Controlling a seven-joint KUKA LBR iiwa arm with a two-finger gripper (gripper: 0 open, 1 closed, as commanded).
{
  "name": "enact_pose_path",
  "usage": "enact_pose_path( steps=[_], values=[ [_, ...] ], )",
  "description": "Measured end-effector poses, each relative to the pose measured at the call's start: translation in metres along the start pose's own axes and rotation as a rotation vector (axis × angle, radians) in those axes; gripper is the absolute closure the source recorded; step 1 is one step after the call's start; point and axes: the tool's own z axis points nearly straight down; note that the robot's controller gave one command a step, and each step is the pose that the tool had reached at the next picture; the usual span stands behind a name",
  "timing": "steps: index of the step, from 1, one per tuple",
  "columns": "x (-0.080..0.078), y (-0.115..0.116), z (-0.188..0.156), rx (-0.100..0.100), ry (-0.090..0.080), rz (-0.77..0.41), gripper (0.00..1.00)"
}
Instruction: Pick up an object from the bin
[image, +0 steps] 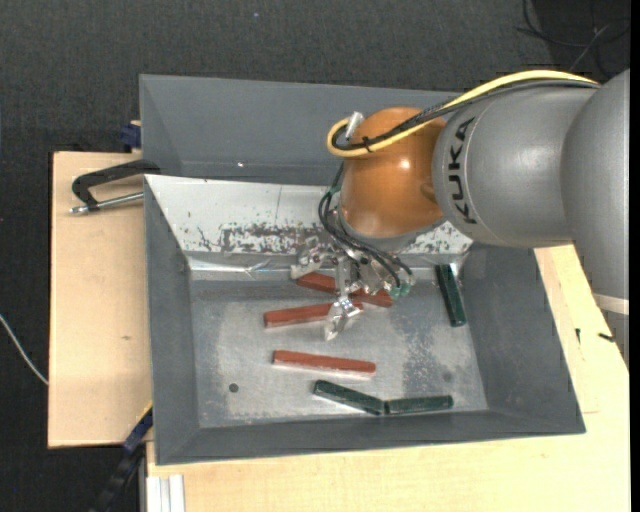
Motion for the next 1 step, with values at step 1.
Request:
enact_pose_path(
  steps=[1],
  values=[
    [-0.0007,0.0231,0.0286,0.001,0.005,0.233,1.00]
  ],
)
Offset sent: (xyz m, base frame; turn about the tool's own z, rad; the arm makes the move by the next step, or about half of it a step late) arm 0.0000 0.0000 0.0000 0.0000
